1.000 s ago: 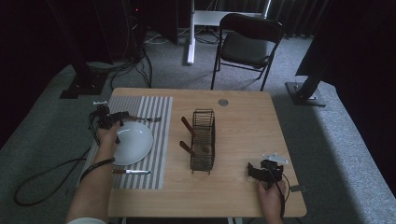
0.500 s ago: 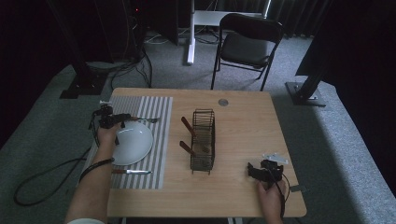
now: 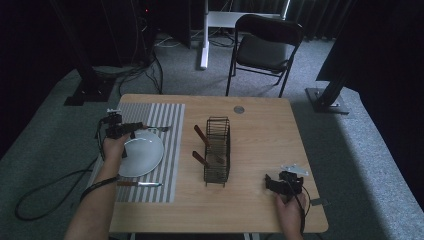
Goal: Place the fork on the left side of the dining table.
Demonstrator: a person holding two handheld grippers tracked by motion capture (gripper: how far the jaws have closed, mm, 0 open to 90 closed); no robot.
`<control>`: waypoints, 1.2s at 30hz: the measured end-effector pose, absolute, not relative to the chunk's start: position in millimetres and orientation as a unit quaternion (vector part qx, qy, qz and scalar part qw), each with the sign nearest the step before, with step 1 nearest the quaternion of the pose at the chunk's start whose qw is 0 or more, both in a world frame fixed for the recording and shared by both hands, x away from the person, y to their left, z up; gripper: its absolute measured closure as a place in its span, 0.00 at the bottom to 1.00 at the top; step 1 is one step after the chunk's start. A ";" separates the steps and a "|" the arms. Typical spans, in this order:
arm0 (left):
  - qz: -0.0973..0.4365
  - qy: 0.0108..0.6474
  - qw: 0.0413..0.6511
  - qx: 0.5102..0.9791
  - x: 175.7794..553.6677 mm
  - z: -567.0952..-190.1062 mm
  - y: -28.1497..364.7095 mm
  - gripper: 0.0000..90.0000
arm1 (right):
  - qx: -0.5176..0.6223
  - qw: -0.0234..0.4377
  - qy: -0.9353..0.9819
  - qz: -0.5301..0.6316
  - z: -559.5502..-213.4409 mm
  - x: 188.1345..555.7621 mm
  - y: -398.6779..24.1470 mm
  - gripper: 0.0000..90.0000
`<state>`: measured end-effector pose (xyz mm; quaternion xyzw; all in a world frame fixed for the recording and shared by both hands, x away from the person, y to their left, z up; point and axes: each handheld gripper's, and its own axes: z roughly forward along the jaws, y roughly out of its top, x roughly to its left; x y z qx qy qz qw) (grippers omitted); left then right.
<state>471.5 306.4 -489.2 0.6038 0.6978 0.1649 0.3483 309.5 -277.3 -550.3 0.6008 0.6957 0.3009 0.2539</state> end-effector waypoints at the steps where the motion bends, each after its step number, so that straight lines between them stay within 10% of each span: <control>1: 0.160 0.699 0.349 0.603 469.0 -488.0 306.4 0.11 | 0.601 0.254 0.696 0.301 -550.3 309.5 -277.3 0.15; 36: 0.180 0.636 0.314 0.682 394.9 -480.3 295.3 0.00 | 0.601 0.254 0.696 0.301 -550.3 309.5 -277.3 0.15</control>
